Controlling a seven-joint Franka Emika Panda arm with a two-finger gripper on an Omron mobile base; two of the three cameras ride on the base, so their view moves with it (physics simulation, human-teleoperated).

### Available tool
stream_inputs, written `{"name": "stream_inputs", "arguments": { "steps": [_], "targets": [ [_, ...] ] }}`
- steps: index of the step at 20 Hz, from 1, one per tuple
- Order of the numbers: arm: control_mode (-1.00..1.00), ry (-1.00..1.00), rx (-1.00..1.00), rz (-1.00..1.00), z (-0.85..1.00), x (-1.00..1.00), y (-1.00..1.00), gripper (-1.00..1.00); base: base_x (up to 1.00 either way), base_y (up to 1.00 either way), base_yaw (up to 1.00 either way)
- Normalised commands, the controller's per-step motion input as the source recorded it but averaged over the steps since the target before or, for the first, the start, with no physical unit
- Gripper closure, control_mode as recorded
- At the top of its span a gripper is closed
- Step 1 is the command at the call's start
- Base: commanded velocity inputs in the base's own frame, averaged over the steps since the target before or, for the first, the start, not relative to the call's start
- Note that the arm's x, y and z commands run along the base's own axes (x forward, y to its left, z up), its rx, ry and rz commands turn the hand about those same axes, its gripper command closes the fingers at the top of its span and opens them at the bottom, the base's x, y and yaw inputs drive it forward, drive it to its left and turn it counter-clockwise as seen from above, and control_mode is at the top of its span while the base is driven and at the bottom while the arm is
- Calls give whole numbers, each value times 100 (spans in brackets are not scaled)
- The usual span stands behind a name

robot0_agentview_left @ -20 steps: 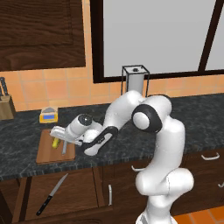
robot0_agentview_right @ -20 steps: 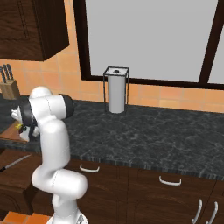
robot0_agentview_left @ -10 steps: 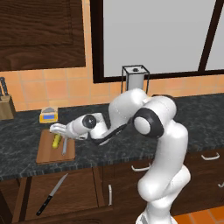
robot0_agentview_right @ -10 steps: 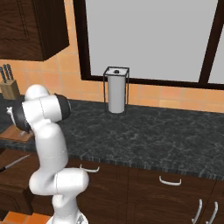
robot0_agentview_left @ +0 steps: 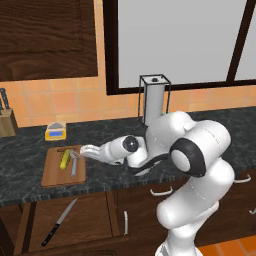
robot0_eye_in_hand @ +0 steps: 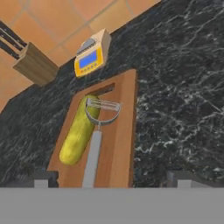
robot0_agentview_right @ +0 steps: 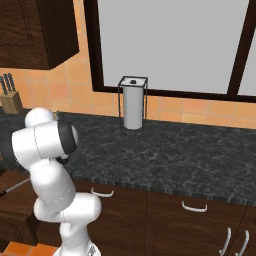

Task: Place the appropriate cutting tool for cutting the cucumber skin on the cutting board.

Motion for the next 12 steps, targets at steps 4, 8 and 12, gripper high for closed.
{"name": "stream_inputs", "arguments": {
  "steps": [4,8,12],
  "targets": [
    [-100,16,-11,-3,100,-23,-76,-100,0,0,0],
    [-100,1,-1,0,100,-22,-76,-100,0,0,0],
    [-100,0,0,0,100,-31,-82,-100,0,0,0]
  ]
}}
